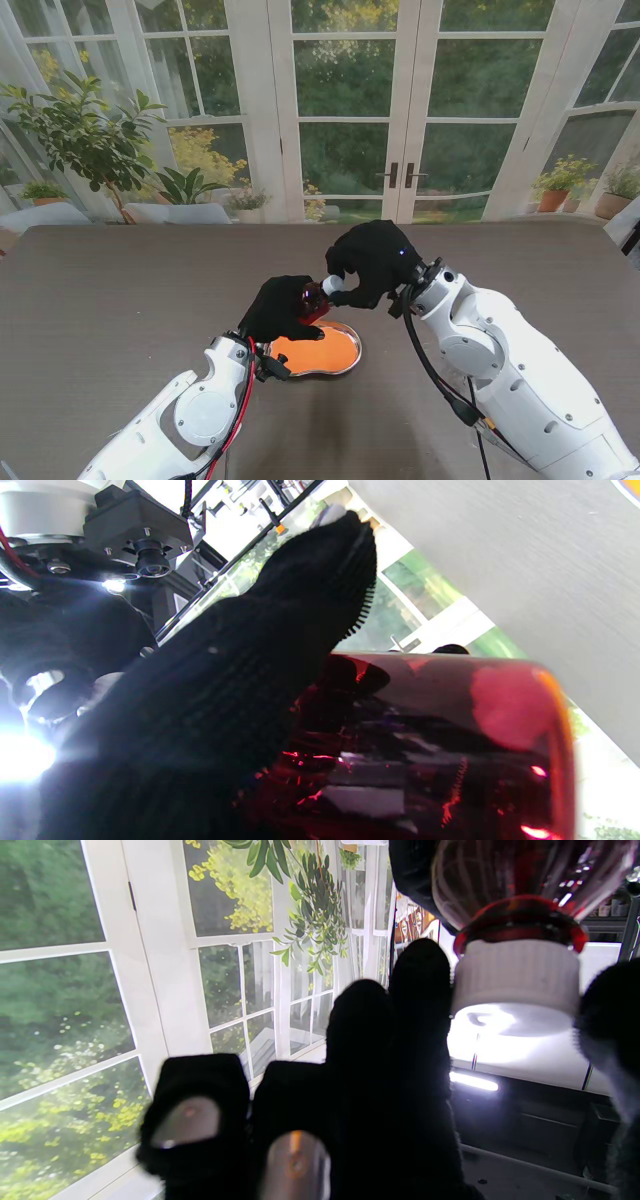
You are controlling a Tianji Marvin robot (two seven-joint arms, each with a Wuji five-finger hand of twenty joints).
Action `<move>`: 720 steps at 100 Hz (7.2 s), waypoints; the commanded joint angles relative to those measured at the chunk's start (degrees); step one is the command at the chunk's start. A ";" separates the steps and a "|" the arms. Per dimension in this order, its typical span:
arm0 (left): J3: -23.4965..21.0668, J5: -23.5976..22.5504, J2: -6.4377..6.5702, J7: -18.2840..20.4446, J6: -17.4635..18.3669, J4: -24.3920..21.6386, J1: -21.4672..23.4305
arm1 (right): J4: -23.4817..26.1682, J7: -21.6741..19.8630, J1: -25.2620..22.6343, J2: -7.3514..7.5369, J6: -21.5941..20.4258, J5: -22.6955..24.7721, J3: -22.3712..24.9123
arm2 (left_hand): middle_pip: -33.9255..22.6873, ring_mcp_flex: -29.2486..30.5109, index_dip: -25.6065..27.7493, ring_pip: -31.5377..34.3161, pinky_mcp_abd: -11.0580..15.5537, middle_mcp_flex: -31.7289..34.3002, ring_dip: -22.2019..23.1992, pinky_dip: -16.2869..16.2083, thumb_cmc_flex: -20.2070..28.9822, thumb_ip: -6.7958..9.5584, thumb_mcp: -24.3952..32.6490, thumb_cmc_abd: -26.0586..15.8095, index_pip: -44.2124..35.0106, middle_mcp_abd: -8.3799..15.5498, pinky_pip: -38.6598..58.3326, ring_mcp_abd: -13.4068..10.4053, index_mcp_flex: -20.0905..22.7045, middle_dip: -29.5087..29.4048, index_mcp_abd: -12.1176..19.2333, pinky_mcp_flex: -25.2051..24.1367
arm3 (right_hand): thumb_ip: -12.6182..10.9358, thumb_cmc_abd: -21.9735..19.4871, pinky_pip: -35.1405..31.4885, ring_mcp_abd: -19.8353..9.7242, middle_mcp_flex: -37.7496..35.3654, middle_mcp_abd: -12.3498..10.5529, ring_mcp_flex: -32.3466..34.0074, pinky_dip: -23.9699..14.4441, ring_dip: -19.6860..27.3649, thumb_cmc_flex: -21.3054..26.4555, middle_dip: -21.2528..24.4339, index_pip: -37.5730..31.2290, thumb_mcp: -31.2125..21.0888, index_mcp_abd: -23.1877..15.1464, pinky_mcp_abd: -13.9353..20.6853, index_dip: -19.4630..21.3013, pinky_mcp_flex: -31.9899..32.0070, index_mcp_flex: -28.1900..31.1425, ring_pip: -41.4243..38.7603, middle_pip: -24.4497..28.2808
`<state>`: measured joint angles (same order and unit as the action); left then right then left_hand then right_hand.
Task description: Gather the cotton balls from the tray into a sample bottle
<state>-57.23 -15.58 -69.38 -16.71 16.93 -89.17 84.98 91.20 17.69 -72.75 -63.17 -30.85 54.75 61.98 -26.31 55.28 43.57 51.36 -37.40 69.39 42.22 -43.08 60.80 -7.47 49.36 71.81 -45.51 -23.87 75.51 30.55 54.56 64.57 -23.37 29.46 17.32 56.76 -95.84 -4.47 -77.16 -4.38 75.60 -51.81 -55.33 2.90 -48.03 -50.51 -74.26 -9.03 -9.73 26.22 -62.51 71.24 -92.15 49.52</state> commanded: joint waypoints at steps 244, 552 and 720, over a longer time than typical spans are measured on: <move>0.09 0.39 -0.24 1.40 0.08 -0.05 -0.05 | 1.45 -7.04 -1.42 0.73 -6.89 -1.82 4.78 | -0.25 2.14 1.52 1.26 1.35 1.94 0.26 -0.27 2.31 -0.65 5.63 -45.44 -7.69 0.43 1.84 4.28 4.47 1.30 7.99 0.09 | -12.04 -17.66 3.25 -3.63 18.61 0.19 0.16 -2.05 7.33 25.49 1.71 11.30 42.48 -0.76 2.78 -3.03 10.59 -22.15 18.05 -4.77; 0.33 0.45 -0.44 1.00 1.01 0.68 -0.91 | 2.45 -6.89 0.50 0.01 6.51 -2.61 -1.93 | -0.17 2.16 1.00 1.20 1.21 1.98 0.29 -0.27 2.18 -0.93 5.92 -45.10 -7.39 0.42 1.80 4.29 4.56 1.40 7.96 0.11 | -4.84 -16.98 -12.63 -4.32 -6.14 2.75 -0.02 0.80 -3.88 0.54 1.76 -17.64 7.04 5.19 -0.51 2.19 -4.56 4.87 -9.97 19.38; 0.23 0.63 -0.28 1.53 0.24 -0.01 -0.38 | 1.16 -7.59 -0.94 0.53 -4.35 -3.35 5.03 | -0.16 2.19 0.95 1.22 1.21 1.93 0.29 -0.27 2.16 -0.99 5.94 -45.02 -7.36 0.41 1.79 4.29 4.53 1.44 7.97 0.11 | -11.46 -20.46 5.08 -2.30 15.83 0.38 0.10 -1.00 8.46 18.89 3.43 10.17 40.96 -4.69 2.92 -2.45 10.68 -19.62 22.24 -5.68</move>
<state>-57.00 -15.20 -69.42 -16.36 17.35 -88.85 84.56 92.52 10.20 -73.94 -62.62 -34.98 50.88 67.37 -26.31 55.28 43.04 51.36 -37.40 69.39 42.22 -43.07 60.28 -7.47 49.88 71.80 -45.51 -23.93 75.51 30.55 54.56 65.16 -23.49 29.47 7.78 34.90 -91.02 -5.14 -62.07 -3.58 74.84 -51.19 -46.04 18.31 -45.04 -41.03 -35.39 -11.87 -8.50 23.38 -51.41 50.70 -69.61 43.55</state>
